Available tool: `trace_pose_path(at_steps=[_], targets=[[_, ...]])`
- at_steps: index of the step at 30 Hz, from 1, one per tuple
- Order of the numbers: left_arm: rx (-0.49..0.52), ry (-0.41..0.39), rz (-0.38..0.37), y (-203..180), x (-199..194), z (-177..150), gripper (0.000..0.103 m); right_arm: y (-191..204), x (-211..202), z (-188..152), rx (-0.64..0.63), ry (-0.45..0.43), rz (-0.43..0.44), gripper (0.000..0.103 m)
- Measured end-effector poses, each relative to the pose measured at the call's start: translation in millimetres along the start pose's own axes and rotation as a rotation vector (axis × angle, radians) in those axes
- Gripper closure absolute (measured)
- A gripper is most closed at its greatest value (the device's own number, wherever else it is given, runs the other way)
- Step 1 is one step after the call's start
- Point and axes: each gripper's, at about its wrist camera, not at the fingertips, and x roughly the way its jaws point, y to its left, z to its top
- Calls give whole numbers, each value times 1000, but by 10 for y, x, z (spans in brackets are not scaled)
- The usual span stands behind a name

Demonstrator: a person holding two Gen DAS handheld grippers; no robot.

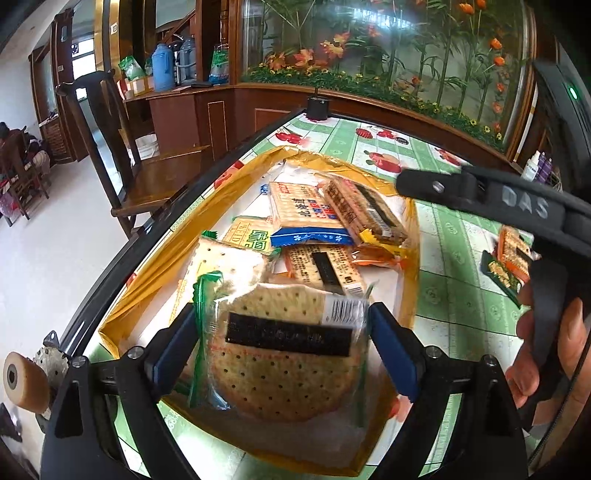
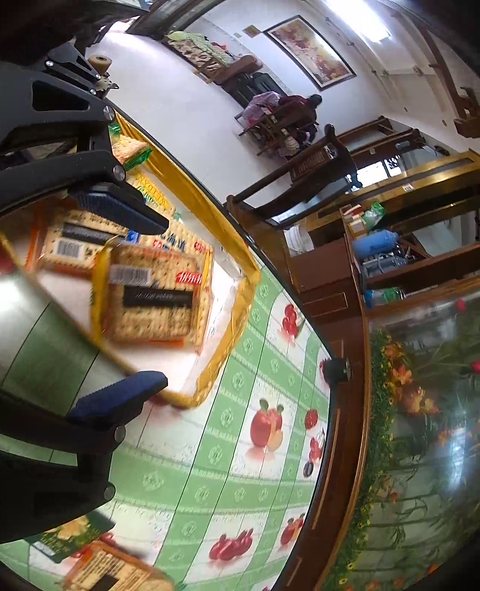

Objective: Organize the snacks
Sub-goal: 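Carry both packs over the white tray and release them inside, then move both grippers back toward the remaining packs on the table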

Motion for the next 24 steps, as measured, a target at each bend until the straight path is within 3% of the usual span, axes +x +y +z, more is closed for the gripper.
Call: trace_pose_path(at_steps=[16,24], targets=[[23,-52,16,-123,-164,8,9,-648,-584,-397,111,-35,-71,20],[33,-114,-11,-259,-333,49,9,-1170,-1013,-715,198,-67,-157,18]])
